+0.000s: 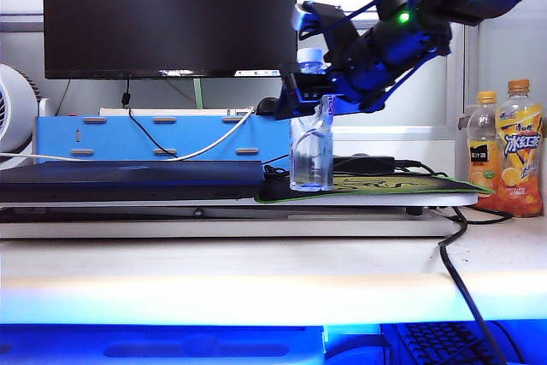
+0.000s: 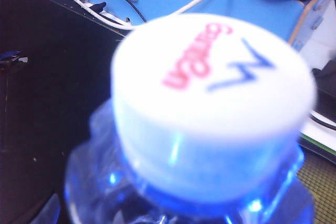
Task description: Pick up the mineral water bottle and place it on the laptop.
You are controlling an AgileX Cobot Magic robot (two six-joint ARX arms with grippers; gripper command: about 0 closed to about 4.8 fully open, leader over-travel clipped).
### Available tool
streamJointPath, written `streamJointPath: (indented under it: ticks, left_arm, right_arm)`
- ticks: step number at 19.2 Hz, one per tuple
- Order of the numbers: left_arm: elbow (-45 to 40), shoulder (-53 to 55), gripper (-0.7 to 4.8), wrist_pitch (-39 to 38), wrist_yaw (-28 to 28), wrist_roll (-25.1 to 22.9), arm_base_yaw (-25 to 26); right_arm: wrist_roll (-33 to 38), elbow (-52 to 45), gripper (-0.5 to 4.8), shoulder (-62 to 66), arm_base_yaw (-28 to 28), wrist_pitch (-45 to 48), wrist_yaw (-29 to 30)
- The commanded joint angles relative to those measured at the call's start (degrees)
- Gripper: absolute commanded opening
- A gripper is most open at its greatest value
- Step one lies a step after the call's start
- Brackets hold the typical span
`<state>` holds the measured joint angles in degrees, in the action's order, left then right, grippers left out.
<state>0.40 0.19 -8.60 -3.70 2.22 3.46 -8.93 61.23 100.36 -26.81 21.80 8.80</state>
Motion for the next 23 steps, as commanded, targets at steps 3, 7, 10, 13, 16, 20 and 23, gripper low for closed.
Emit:
streamJointPath:
  ticks: [3, 7, 10, 13, 16, 20, 23]
  left_arm:
    - [0.0, -0.11, -0.02, 0.04, -0.17, -0.07, 0.0]
    - [0.0, -0.11, -0.02, 0.07, -0.17, -0.09, 0.0]
    - [0.0, -0.11, -0.02, 0.07, -0.17, -0.09, 0.0]
    - [0.0, -0.11, -0.02, 0.04, -0.17, -0.07, 0.0]
    - [0.0, -0.11, -0.02, 0.04, -0.17, -0.07, 0.0]
    - [0.0, -0.11, -0.02, 0.07, -0.17, -0.09, 0.0]
    - [0.0, -0.11, -0.02, 0.04, -0.17, -0.09, 0.0]
  right_arm:
    - [-0.11, 3.76, 4.79, 2.43, -0.33, -3.93, 0.09]
    - [-0.11, 5.75, 4.79, 3.91, -0.33, -4.92, -1.9]
    - [-0.15, 5.75, 2.88, 3.91, -0.33, -4.9, -4.2]
    - [-0.15, 5.99, -0.07, 3.91, -0.35, -4.85, -4.2]
    - [-0.15, 6.51, -0.07, 3.76, -0.35, -3.58, -4.17]
    - [-0.13, 16.72, -0.06, 2.97, -0.39, -7.8, 0.07]
    - [-1.64, 28.11, -0.06, 4.33, -3.98, -10.51, 1.86]
